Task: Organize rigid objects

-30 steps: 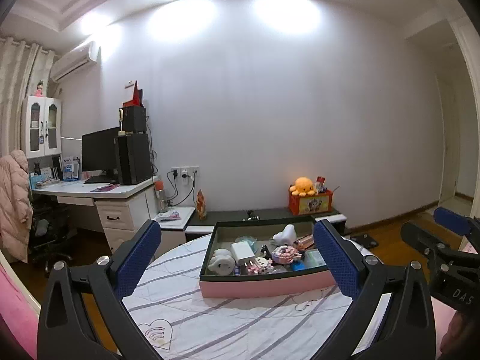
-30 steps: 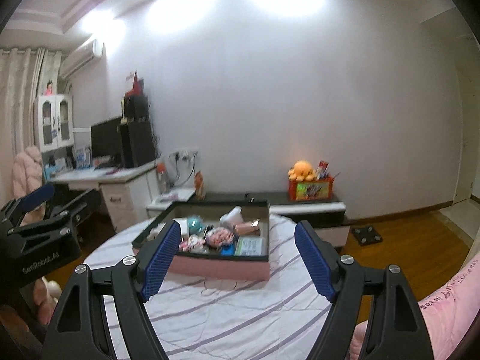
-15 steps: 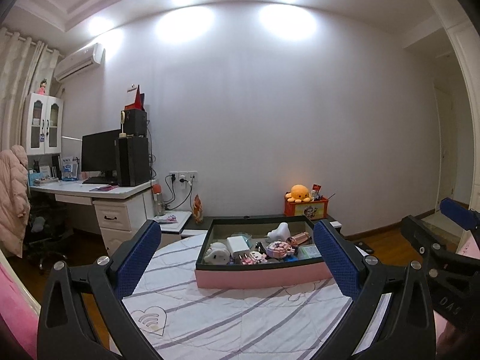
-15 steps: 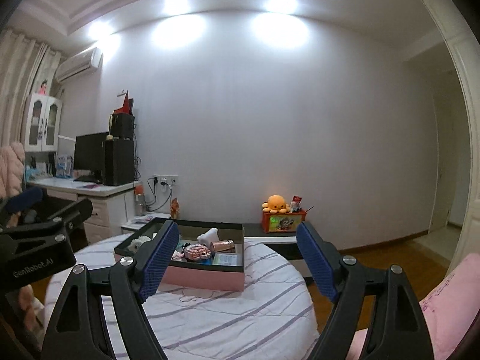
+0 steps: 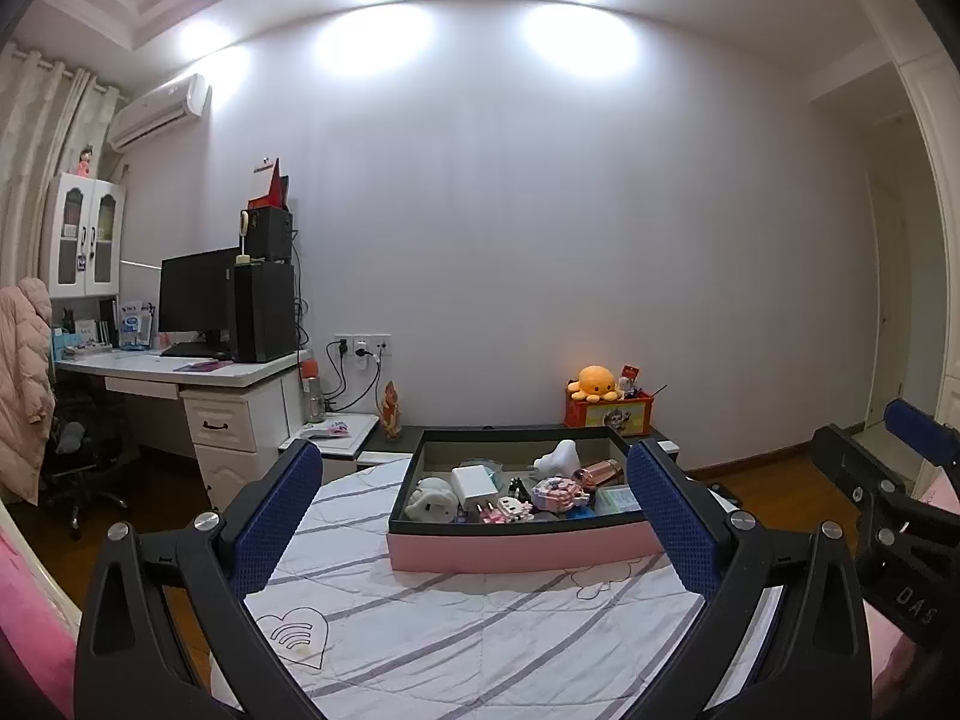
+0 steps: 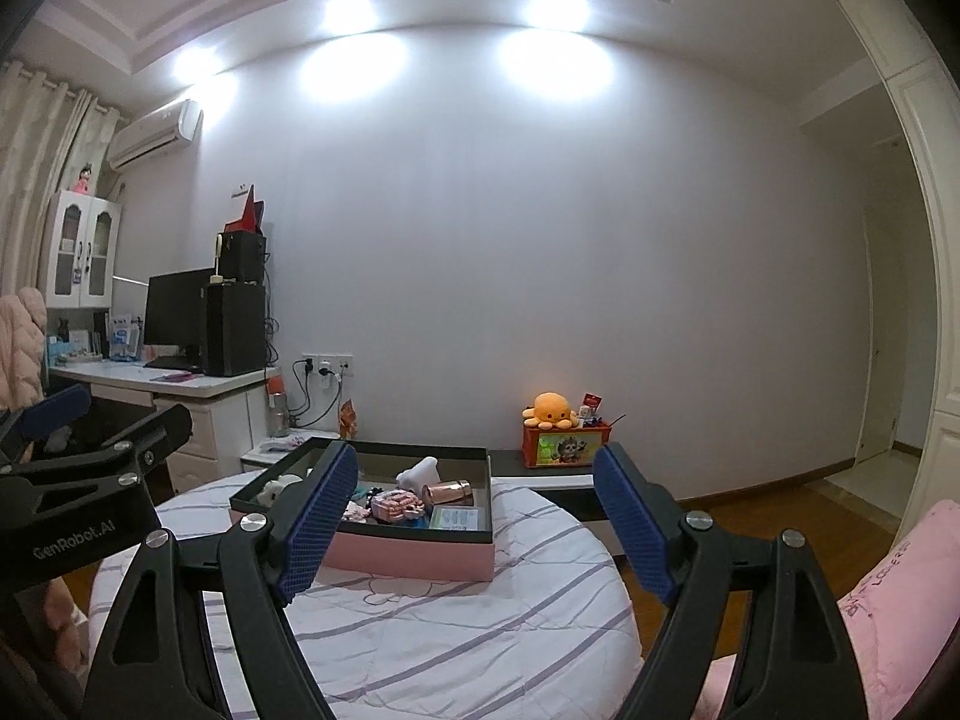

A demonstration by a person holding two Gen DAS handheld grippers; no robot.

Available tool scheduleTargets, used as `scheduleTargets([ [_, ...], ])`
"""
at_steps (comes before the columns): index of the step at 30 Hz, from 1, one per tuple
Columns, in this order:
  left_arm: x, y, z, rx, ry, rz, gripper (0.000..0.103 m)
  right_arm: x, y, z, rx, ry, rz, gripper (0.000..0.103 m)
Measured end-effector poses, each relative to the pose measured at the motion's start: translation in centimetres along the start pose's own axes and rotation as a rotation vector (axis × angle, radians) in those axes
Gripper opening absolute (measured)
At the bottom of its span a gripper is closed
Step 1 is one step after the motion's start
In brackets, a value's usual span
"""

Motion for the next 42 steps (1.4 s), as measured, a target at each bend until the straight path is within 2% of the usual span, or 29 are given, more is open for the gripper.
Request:
scheduleTargets([
  [10, 0.0, -0.1, 0.5, -0.005, 0.004, 0.011, 0.103, 0.6, 0.2, 0.5, 0.015, 0.010, -0.017, 0.083],
  [14, 0.1, 0.0, 0.5, -0.009, 0.001, 0.013, 0.103, 0.8, 0.4, 0.7, -0.006, 0.028, -0.015, 0.083],
  [25, 0.4, 0.2, 0.7, -0.034, 0.007, 0.022, 0.103, 0.7, -0.2, 0.9, -0.011, 0.043, 0.014, 0.083],
  [42, 0.2, -0.4, 0.2, -0.033, -0.005, 0.042, 0.103, 0.6, -0.8, 0.7, -0.016, 0.058, 0.037, 0.083],
])
Point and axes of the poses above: each gripper's, at about its wrist camera, not at the fingertips, and z roughly the way its jaws point, y to its left, x to its underside, the point moved 5 cm from there along z, roughly the way its jaws point, and after that the axes turned 8 degrees about z, right-handed, at the moved point
